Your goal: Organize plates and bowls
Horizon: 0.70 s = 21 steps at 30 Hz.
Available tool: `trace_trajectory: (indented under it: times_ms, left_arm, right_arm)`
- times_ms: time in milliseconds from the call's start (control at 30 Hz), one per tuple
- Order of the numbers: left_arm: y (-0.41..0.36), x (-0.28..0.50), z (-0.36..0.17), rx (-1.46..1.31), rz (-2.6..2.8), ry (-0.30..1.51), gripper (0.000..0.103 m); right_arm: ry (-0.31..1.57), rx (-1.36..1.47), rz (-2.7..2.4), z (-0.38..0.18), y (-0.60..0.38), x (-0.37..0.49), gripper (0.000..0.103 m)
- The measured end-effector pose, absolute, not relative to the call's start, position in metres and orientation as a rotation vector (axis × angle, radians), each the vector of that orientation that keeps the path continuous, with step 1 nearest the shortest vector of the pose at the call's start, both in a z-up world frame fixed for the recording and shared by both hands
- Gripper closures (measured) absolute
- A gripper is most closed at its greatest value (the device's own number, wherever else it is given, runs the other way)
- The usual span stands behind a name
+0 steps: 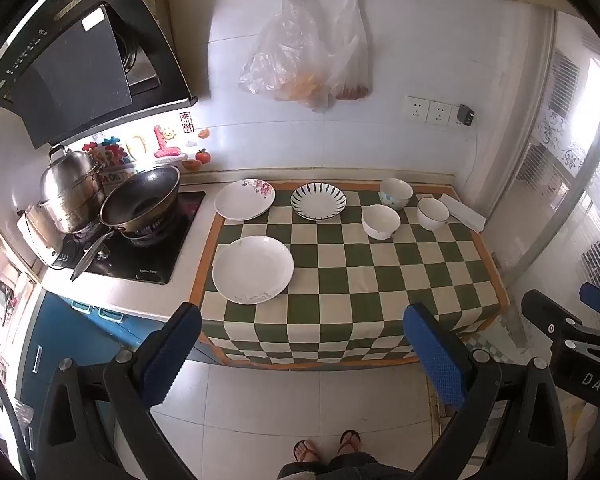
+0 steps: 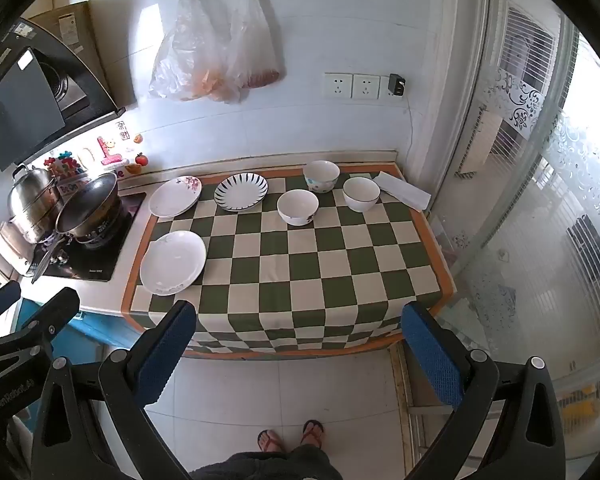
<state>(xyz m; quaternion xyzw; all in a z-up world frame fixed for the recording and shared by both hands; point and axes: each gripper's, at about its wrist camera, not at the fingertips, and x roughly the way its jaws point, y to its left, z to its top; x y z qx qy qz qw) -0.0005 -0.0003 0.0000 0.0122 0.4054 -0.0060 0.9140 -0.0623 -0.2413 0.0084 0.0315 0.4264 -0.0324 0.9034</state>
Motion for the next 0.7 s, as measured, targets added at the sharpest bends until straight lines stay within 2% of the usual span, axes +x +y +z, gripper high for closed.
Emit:
trace_trajectory:
  times_ms: [700]
  left_arm:
    - [-0.0044, 0.0005, 0.0015, 0.015, -0.018, 0.844, 0.0]
  right_arm:
    - [0.886, 0.08, -0.063, 0.0105, -0.2473, -0.0617, 0.0]
